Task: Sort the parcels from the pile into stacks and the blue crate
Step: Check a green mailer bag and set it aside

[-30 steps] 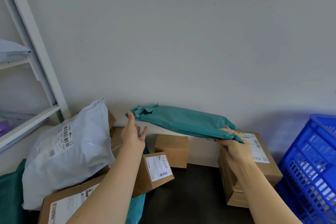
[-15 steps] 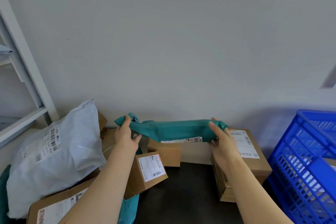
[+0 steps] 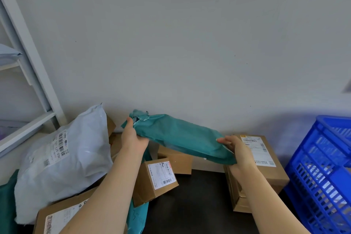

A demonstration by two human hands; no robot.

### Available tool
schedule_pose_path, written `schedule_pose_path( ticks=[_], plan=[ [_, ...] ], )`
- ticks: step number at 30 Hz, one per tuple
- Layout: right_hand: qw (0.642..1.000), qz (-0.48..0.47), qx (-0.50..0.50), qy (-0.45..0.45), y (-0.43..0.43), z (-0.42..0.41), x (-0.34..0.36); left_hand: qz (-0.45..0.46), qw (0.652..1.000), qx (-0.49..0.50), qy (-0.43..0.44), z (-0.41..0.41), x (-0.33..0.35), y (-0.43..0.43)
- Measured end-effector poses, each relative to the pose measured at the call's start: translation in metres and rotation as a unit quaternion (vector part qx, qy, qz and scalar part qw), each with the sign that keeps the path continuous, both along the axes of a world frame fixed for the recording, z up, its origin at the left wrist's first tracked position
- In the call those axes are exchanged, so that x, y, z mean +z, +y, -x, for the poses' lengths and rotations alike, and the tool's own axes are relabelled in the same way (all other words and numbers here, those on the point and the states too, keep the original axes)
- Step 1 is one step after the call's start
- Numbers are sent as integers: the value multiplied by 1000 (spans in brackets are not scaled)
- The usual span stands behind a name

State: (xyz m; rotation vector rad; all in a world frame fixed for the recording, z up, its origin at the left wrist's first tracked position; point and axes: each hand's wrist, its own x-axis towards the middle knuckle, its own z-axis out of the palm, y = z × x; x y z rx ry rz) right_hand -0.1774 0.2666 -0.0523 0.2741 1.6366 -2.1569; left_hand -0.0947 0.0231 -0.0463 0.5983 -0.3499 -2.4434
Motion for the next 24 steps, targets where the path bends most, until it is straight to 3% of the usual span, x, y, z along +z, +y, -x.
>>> schedule_pose_path(
  ticks=[4, 8, 13, 18, 21, 24],
  plan=[
    [994, -106, 2, 25, -4, 7, -9, 42, 998, -33, 30, -1, 19, 15],
    [961, -236, 6, 145, -5, 6, -16, 111, 991, -78, 17, 8, 31, 27],
    [907, -245, 43, 339, -15, -4, 12, 172, 971, -169, -7, 19, 43, 51],
    [833, -281, 17, 476, -32, -13, 36, 301, 930, -203, -58, 26, 41, 65],
    [785, -352, 3, 510, -37, -11, 44, 346, 909, -224, -68, 25, 42, 72],
    [776, -366, 1, 514, -39, -6, 46, 362, 898, -243, -63, 23, 43, 75]
  ],
)
